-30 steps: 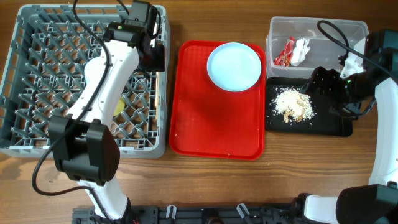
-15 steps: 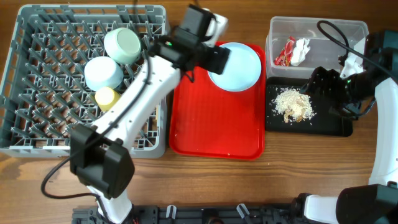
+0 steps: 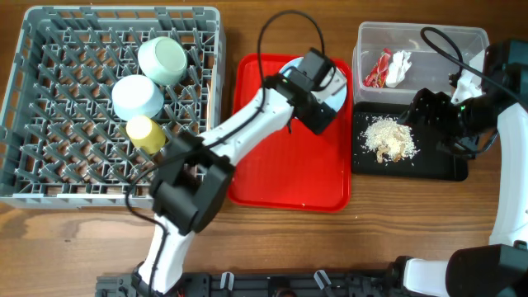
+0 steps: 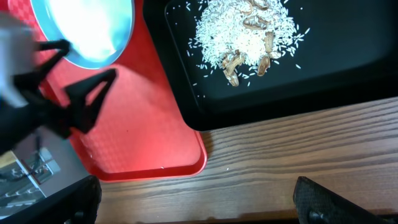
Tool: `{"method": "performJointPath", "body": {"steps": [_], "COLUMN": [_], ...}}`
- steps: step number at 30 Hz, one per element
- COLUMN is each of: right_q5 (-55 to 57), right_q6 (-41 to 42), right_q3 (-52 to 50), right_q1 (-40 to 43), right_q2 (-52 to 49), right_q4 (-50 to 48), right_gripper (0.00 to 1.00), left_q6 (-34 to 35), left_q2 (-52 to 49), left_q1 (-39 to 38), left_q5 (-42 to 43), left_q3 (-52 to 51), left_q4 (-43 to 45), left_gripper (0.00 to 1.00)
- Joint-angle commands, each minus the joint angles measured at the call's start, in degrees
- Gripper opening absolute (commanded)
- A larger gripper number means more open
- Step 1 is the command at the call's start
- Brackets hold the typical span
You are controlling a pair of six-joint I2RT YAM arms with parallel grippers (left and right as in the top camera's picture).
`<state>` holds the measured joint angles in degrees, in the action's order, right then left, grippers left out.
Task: Sort waste into correct bins and load items into the dishwasher rack
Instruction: 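Grasp the rim of the light-blue plate with the left gripper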
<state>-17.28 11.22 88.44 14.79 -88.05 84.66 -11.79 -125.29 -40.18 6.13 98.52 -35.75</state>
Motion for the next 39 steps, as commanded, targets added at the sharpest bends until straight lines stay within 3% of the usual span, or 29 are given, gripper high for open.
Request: {"method": "performJointPath", "body": {"steps": [1,3,7,11,15,18,22,25,34,39], "right_q5": [0.94,0.94,0.94,0.94,0.94,0.94,0.94,0.94,0.94,0.94], "right_q6": [-0.72,-0.7,-0.72,-0.72,-0.72,-0.74,-0.7,-0.7,-0.74,-0.72], "right_q3": [0.9,0.9,0.9,0.9,0.9,0.9,0.9,0.9,0.9,0.9], "right_q1": [0.02,0.02,0.02,0.02,0.02,0.02,0.02,0.02,0.02,0.02], "right_q2": [0.94,0.94,0.94,0.94,0.94,0.94,0.94,0.94,0.94,0.94], "right_q4": [0.07,0.07,0.04,0.02,0.04,0.07,0.07,0.07,0.07,0.02], "right_gripper": [1.0,1.0,1.0,1.0,1.0,1.0,1.0,1.0,1.0,1.0], "left_q6": [-1.49,-1.49,-1.49,-1.49,-1.49,-1.27,-1.27,-1.27,-1.27,-1.29], "left_q2": [-3.19,-4.09,-4.92,-4.9,-4.9,-4.9,-4.9,-4.9,-4.35,-1.6], "left_q1": [-0.61,-0.59,-0.52,-0.52,-0.52,-0.59,-0.59,-0.59,-0.59,-1.97], "left_q5": [0.2,0.0,-2.86,-6.16,-6.21,-6.16,-6.19,-6.19,-6.49,-20.37], "left_q3": [0.04,0.04,0.04,0.04,0.04,0.04,0.04,0.04,0.07,0.07], "left_q4": [-0.33,-1.22,-5.42,-9.6,-11.63,-11.69,-11.87,-11.91,-11.89,-11.02], "left_gripper": [0.79,0.76,0.6,0.34,0.26,0.14,0.13,0.04,0.04,0.04]}}
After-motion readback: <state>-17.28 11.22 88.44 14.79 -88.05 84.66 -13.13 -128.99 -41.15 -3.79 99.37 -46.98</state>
